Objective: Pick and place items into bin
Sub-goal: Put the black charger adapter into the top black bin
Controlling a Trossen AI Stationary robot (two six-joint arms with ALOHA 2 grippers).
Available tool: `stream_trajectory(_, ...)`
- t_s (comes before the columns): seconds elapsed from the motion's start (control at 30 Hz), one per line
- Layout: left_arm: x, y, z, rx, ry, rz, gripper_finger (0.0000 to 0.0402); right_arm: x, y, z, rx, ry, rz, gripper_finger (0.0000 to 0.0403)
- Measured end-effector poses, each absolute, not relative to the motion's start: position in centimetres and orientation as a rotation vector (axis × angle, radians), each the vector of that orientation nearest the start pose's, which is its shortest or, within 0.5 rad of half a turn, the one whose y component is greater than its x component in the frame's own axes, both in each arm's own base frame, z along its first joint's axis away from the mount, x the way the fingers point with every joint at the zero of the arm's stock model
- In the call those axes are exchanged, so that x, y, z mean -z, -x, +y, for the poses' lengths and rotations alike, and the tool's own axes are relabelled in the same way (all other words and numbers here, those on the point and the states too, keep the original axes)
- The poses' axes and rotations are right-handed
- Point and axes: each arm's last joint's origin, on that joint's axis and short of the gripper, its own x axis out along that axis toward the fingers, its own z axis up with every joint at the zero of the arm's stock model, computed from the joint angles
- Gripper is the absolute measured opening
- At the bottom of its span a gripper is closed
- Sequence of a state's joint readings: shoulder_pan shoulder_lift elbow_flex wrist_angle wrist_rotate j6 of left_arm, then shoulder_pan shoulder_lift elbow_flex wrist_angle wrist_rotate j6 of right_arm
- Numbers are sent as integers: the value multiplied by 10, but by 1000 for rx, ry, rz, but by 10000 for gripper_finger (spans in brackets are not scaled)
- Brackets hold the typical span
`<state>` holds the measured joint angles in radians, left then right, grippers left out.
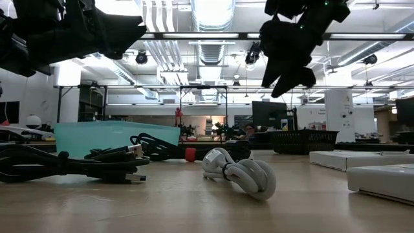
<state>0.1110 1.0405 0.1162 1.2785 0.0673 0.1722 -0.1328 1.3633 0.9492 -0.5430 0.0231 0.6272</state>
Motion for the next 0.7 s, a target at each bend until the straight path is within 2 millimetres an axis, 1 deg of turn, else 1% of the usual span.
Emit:
stream_trajectory(0.13,-206,-172,17,-74,-203,-354,228,-233,-272,-27,510,-691,876,255)
stream_trajectory(0.27,-206,-172,17,-74,-202,-348,228,-225,-285,-19,531,-777,833,275)
stream_trajectory(0.37,-205,-172,17,-73,-203,-346,228,-214,-295,-13,572,-793,804,276)
stream_trajectory(0.5,-206,-172,17,-78,-223,-349,228,-200,-307,-6,632,-766,826,269)
stream_trajectory(0.57,-207,-172,17,-79,-228,-354,228,-194,-315,-2,667,-727,830,265)
stream_trajectory(0.7,-209,-173,17,-80,-231,-362,228,-185,-338,6,716,-605,814,260)
